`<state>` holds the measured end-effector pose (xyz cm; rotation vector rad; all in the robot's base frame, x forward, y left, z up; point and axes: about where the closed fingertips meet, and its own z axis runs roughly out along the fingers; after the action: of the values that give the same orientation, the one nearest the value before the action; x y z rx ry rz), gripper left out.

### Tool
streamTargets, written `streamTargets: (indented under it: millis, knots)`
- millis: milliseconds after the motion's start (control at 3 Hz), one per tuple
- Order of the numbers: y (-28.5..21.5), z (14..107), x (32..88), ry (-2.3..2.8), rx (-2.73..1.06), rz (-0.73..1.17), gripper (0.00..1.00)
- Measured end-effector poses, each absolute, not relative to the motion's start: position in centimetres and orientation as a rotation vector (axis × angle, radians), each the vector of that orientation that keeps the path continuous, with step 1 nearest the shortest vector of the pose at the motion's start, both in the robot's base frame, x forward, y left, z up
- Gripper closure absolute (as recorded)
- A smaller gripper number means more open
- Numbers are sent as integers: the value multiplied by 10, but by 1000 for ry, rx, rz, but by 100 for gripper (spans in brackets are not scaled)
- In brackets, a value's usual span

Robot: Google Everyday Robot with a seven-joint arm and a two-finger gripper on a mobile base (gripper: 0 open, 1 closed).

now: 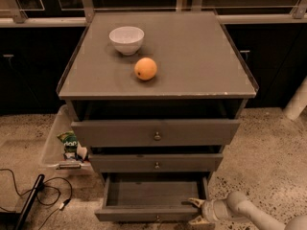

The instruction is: Open bottom drawer

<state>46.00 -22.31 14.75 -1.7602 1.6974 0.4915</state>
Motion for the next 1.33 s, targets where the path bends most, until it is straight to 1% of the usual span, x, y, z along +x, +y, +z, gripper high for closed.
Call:
streamTargets:
  millis: [667,1000,1333]
  knots:
    - [-229,152,459,1706,-1764,474,94]
    - [-231,155,454,1708,-1765,473,99]
    - [-231,155,454,1708,-1765,473,80]
